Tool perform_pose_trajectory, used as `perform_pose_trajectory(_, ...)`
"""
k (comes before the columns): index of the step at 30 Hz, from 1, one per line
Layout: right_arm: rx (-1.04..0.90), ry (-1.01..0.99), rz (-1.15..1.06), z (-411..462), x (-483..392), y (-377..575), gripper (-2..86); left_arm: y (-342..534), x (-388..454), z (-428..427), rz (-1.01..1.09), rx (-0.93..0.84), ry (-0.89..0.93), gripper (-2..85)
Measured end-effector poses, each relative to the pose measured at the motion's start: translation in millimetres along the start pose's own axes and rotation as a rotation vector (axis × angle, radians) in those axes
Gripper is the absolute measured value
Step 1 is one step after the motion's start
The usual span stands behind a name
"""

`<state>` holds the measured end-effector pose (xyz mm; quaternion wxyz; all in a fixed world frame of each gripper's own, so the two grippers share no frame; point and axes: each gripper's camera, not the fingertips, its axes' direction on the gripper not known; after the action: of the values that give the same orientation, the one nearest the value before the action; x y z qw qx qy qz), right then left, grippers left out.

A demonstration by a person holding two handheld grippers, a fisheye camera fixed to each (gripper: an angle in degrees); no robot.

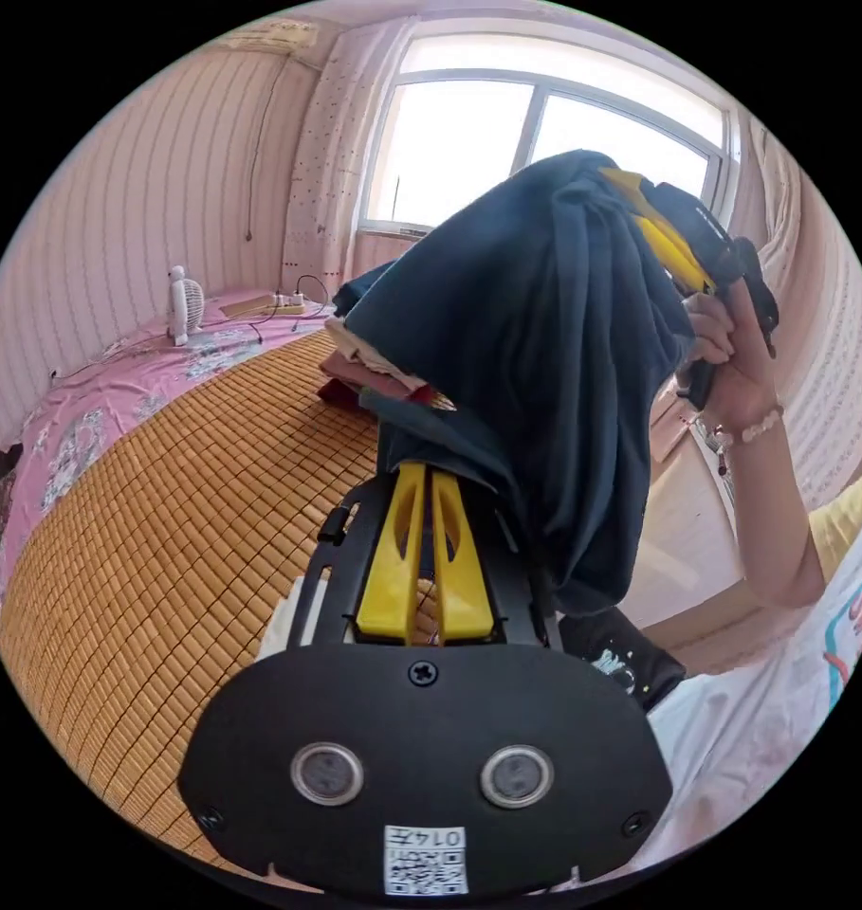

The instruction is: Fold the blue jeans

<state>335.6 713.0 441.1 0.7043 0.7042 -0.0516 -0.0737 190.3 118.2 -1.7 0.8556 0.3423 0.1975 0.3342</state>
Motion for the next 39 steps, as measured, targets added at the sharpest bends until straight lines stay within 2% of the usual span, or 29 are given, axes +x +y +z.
perform_pose_trajectory(3,-0.022,-0.048,-0.065,52,-46,-4,3.8,57,-47,-114,-0.068,0.040,-0.157,-1.0)
perform_pose_trajectory(7,-0.069,-0.047,-0.049,103,-71,1,4.0,138,-99,-263,-0.259,0.115,-0.341,-1.0)
perform_pose_trajectory(10,-0.192,0.040,0.017,147,-69,20,4.5,199,-125,-323,-0.378,0.118,-0.397,-1.0)
perform_pose_trajectory(13,-0.445,0.153,0.069,208,-53,58,6.0,259,-154,-338,-0.522,0.060,-0.384,-1.0)
perform_pose_trajectory(15,-0.683,0.299,0.099,262,-48,93,6.7,289,-172,-337,-0.625,-0.003,-0.357,-1.0)
perform_pose_trajectory(16,-0.731,0.313,0.089,275,-51,99,6.8,306,-182,-335,-0.695,-0.052,-0.342,-1.0)
perform_pose_trajectory(18,-0.817,0.241,-0.024,321,-83,112,8.9,325,-191,-335,-0.748,-0.086,-0.325,-1.0)
perform_pose_trajectory(22,-0.953,0.050,-0.263,404,-150,118,13.3,344,-202,-365,-0.799,0.008,-0.290,-1.0)
perform_pose_trajectory(23,-0.996,-0.072,-0.303,430,-175,119,13.6,345,-203,-370,-0.801,0.019,-0.290,-1.0)
perform_pose_trajectory(24,-1.022,-0.197,-0.361,453,-204,121,13.8,346,-206,-382,-0.800,0.038,-0.286,-1.0)
perform_pose_trajectory(27,-1.061,-0.347,-0.515,502,-265,131,14.1,345,-211,-406,-0.782,0.063,-0.285,-1.0)
perform_pose_trajectory(30,-1.162,-0.397,-0.569,545,-294,145,11.6,347,-219,-425,-0.776,0.062,-0.297,-1.0)
perform_pose_trajectory(33,-1.282,-0.343,-0.636,567,-298,151,5.7,351,-228,-443,-0.787,0.060,-0.309,-1.0)
perform_pose_trajectory(36,-1.198,-0.344,-0.577,561,-281,116,3.3,351,-238,-469,-0.784,0.084,-0.346,-1.0)
perform_pose_trajectory(39,-1.050,-0.231,-0.455,542,-241,57,2.6,351,-254,-499,-0.783,0.078,-0.378,-1.0)
